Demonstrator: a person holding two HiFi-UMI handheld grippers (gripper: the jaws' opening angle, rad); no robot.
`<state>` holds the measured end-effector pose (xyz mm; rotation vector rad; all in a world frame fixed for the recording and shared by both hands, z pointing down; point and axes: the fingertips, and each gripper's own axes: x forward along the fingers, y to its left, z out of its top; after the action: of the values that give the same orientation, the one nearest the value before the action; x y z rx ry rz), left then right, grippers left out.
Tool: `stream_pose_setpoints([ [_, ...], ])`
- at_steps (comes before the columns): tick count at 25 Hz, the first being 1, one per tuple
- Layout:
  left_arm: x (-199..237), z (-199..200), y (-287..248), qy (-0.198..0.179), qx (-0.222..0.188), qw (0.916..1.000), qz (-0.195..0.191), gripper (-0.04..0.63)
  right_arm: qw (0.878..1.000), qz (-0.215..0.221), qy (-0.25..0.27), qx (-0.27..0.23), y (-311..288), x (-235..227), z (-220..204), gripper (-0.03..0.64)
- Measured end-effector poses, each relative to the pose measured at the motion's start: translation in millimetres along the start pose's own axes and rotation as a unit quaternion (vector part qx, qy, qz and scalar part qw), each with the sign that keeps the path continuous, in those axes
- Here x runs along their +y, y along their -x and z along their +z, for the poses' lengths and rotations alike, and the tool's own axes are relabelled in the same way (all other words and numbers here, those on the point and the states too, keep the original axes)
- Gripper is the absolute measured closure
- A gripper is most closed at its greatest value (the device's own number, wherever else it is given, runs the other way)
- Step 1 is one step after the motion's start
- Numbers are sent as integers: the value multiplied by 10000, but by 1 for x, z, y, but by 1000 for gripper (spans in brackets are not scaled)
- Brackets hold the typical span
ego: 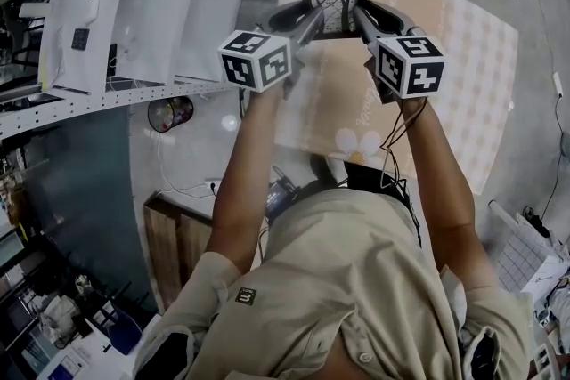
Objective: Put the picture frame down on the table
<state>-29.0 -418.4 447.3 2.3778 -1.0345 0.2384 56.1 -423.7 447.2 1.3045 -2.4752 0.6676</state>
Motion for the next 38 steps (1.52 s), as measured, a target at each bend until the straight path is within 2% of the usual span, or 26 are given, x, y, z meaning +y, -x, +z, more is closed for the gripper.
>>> stream_pose_setpoints([
  [11,38,-45,-39,84,566,9977,373,485,9987,20,-130,498,-44,-32,-45,534],
  [22,66,-82,-70,271,955,9936,530,486,9964,40,-245,815,-77,-57,-82,534],
  [38,95,-118,-100,548,1194,9895,609,485,9932,-34,-235,1143,-110,-80,-116,534],
])
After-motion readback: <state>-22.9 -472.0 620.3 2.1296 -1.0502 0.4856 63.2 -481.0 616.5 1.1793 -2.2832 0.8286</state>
